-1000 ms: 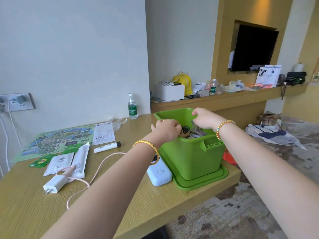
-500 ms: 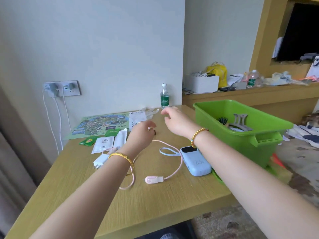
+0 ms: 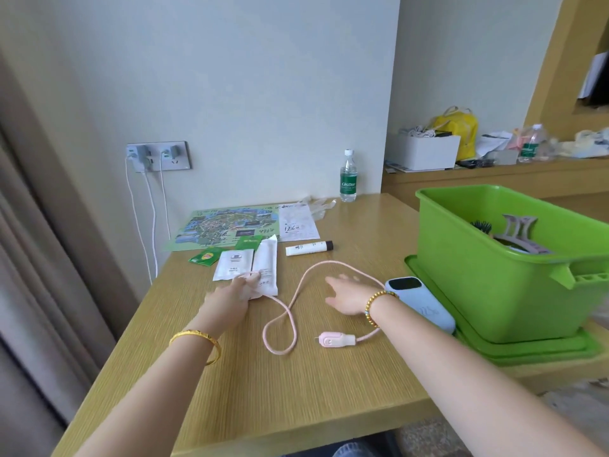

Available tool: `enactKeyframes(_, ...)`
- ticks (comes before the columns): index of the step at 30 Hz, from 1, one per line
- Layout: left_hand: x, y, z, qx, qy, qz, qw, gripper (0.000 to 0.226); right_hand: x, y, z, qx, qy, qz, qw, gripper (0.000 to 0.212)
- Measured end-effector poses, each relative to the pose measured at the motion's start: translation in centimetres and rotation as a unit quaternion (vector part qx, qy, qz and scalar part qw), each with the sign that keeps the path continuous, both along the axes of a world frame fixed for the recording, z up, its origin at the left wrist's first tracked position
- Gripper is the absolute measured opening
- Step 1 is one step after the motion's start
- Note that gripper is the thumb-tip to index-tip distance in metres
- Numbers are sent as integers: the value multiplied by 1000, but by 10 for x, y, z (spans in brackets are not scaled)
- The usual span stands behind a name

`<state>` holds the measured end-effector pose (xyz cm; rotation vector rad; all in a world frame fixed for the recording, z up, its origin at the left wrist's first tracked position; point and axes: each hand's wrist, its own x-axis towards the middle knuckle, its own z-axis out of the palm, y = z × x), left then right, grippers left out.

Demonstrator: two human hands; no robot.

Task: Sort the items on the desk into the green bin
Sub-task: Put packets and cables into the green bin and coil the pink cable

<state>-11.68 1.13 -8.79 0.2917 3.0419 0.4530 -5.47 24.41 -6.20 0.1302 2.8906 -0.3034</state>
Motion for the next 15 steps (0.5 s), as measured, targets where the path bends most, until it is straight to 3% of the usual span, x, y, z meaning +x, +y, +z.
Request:
enactKeyframes(5,3,3,-10,23,74,13,997,45,1,-8,-5,-135,66,21,988,48)
enactKeyframes(7,7,6,-9,65,98,18,993,43,3,-13,-6,-143,103,27,984,44)
enactKeyframes(9,13,10,-5,155,121,27,980,38,4,-22,-7,-139,148,35,979,41)
enactKeyframes(12,20,19,10,321,133,69,935,38,1,-35,-5,-220,211,30,952,41)
enactKeyframes(15,21,30,25,477,32,34,878,35,-4,-52,5,-381,211,3,900,44)
